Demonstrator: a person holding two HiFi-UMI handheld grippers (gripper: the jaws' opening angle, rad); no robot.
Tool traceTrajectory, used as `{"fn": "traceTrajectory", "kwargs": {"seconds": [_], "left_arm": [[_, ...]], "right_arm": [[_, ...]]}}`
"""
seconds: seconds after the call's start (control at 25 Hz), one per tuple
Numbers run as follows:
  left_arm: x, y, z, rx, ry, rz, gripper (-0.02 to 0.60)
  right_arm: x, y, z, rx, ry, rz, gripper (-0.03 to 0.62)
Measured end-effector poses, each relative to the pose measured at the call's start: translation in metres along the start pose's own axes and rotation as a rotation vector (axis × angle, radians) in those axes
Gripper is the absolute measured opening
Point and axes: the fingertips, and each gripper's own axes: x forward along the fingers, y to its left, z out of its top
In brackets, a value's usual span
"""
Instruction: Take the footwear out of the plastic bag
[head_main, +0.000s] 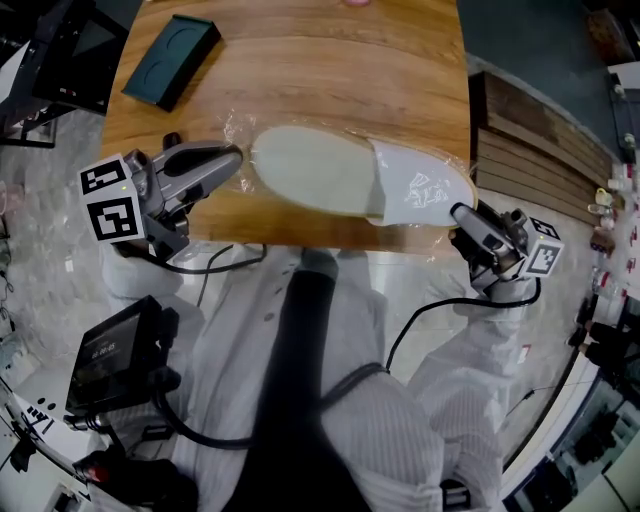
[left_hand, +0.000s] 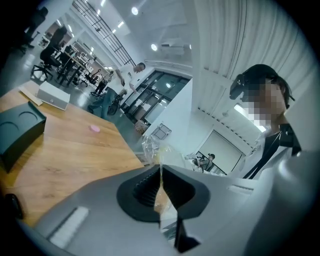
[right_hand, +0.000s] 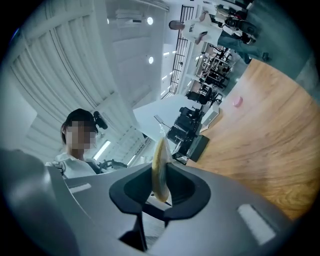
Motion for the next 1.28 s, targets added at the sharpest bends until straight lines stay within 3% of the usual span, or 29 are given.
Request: {"fn": "traceTrajectory", "kwargs": {"seconds": [0.4,0.72,1.0,1.28], "left_arm": [[-0.018,0.017,0.001,-0.014,-0.023,0.084,0.002],[-0.045,0.045,0.004,-0.034,-0.058,0.267,0.002],[-0.048,0.055,0.018,0.034,-0.104,0.443,0.002],[-0.032,0.059,0.034,0.145,-0.222,0.650,0.002]], "right_arm": [[-0.038,0.000,0.008,-0.039,-0.111,-0.147,0.075],[-0.090,-0.002,0.015,-0.102,-0.234,-0.348,0.075],[-0.098,0.003,0.022,-0.217,-0.303,-0.597,0.074],[-0.054,0.013,0.048,-0.528,-0.353,-0.932,0.074]]}}
